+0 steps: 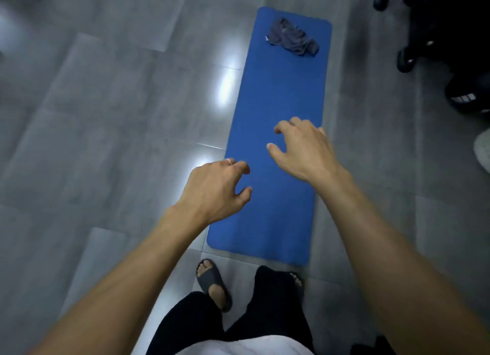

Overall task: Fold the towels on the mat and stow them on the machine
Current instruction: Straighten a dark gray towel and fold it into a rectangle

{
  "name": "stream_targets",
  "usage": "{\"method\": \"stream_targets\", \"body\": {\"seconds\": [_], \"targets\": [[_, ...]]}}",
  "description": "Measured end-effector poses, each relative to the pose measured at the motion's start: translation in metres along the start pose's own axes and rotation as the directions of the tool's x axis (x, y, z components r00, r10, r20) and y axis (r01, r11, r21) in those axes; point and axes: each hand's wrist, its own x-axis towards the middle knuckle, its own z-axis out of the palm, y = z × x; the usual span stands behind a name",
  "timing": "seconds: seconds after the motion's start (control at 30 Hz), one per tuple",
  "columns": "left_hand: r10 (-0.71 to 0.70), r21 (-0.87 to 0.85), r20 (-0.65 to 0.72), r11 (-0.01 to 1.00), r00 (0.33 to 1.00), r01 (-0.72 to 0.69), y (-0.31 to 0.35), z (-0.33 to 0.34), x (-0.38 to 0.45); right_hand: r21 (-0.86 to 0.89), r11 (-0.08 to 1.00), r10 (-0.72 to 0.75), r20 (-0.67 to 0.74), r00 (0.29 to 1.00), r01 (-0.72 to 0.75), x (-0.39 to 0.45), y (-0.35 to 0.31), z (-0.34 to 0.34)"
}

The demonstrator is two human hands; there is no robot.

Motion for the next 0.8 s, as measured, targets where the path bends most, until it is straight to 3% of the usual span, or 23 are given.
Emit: {"method": "stream_targets", "body": {"seconds": [0.17,0.33,0.6,0.8], "targets": [[-0.106,-0.009,0.001,0.994,0.994,0.106,-0.109,-0.042,0.005,-0.004,0.996,-0.093,0.038,0.995,0.093,0.082,-0.099,0.005],[-0.149,0.002,-0.005,0.989,0.989,0.149,-0.199,-0.083,0.056,-0.011,0.994,-0.104,0.041,0.994,0.105,0.179,-0.149,0.01],[-0.126,0.02,0.008,0.992,0.992,0.126,-0.313,-0.163,0.206,0.012,0.998,-0.057,0.038,0.998,0.056,0.37,-0.192,-0.005],[-0.033,0.053,0.065,0.998,0.997,0.029,-0.367,-0.223,0.337,0.058,0.996,0.065,-0.004,0.998,-0.065,0.499,-0.182,-0.037]]}}
